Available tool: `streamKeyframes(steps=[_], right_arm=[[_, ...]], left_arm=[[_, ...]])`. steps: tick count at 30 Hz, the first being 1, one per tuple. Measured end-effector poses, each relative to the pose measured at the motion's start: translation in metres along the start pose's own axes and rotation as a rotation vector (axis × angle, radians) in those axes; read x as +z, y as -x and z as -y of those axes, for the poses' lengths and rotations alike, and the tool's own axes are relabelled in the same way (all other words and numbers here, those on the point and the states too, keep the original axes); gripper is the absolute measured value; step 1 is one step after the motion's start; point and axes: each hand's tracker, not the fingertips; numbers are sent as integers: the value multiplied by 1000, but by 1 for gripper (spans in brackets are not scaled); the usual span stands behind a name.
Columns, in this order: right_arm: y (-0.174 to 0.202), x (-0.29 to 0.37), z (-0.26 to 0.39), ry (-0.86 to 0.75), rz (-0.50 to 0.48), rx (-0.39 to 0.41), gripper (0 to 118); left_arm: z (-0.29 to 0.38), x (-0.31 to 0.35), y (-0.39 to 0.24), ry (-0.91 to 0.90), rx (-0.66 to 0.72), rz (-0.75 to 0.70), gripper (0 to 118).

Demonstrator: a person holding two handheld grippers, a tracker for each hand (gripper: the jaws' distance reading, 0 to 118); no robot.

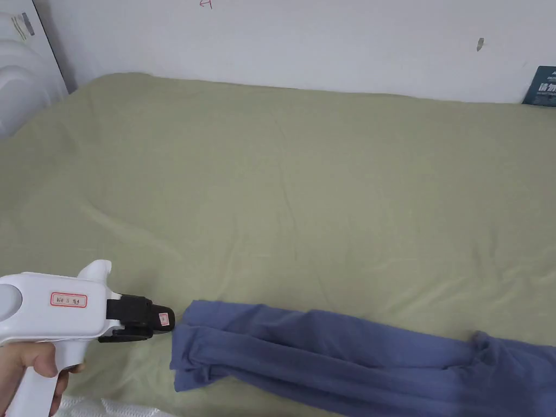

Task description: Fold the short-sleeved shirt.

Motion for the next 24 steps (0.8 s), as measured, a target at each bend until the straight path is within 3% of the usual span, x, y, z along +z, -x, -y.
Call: streamKeyframes(steps=[1, 2, 3, 5, 7, 10, 15, 19, 21, 22, 23, 24], right_arm=[[0, 0, 1, 5, 2, -3, 0], [0, -1, 1, 12, 0, -11, 0], [-2, 0, 0, 23, 0, -29, 0], [-2, -2, 1, 29, -8, -38, 0], [-1, -4, 1, 37, -5, -28, 0], [-1, -6, 2, 50, -24, -47, 0], [1, -3, -2, 52, -25, -37, 0], [0, -2, -4, 53, -24, -38, 0], [-1, -1, -4, 53, -27, -37, 0], [-2, 0, -4, 51, -27, -39, 0], [-2, 1, -4, 48, -30, -43, 0], [-3, 2, -5, 51, -33, -42, 0]], left_arm=[[-1, -1, 4, 16, -8, 14, 0], [-1, -3, 7, 41, -10, 32, 12], [0, -5, 10, 66, -14, 56, 40], [2, -12, 2, 88, -43, 94, 118], [2, -17, 3, 72, -37, 138, 118], [-5, -33, 17, 126, 78, 226, 118], [-14, -70, 33, 150, 88, 301, 118], [-3, -84, 8, 179, 90, 321, 105], [-12, -90, 18, 172, 92, 266, 85], [-15, -87, 20, 155, 98, 277, 85], [-17, -86, 21, 143, 109, 242, 21], [-15, -86, 23, 109, 68, 103, 8]])
